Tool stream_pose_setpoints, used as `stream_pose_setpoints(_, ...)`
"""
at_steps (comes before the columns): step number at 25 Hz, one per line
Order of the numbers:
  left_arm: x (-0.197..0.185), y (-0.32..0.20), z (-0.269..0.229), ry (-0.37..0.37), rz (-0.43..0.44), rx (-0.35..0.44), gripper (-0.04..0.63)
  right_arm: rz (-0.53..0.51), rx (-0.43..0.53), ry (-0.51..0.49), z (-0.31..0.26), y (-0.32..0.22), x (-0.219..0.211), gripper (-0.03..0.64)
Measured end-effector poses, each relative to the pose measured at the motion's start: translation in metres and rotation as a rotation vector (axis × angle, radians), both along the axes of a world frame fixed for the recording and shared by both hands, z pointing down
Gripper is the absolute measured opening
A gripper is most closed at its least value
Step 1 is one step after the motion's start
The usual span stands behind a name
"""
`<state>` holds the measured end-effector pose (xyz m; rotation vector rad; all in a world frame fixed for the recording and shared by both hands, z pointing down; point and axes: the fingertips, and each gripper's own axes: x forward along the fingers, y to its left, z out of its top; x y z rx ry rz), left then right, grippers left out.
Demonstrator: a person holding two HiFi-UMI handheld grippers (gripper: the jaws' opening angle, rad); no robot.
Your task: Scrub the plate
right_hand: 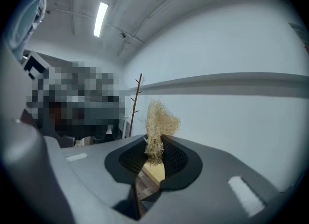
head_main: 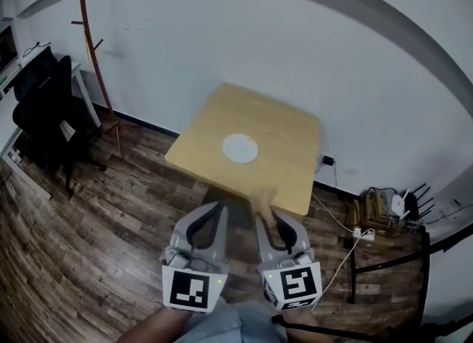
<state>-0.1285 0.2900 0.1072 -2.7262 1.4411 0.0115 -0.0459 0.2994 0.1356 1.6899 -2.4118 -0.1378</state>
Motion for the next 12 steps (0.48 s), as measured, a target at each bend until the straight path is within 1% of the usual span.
stream_pose_setpoints(5,0.008,-0.011,0.011,-0.010,0.019,-0.042,0.021,0.031,-0.049,0.001,0.007,-0.006,0.008,0.074)
stream_pose_setpoints(12,0.023,-0.035,0.043,-0.061,0.036,-0.110,0.020,0.067,-0.111,-0.021,0.032,-0.027,0.029,0.074)
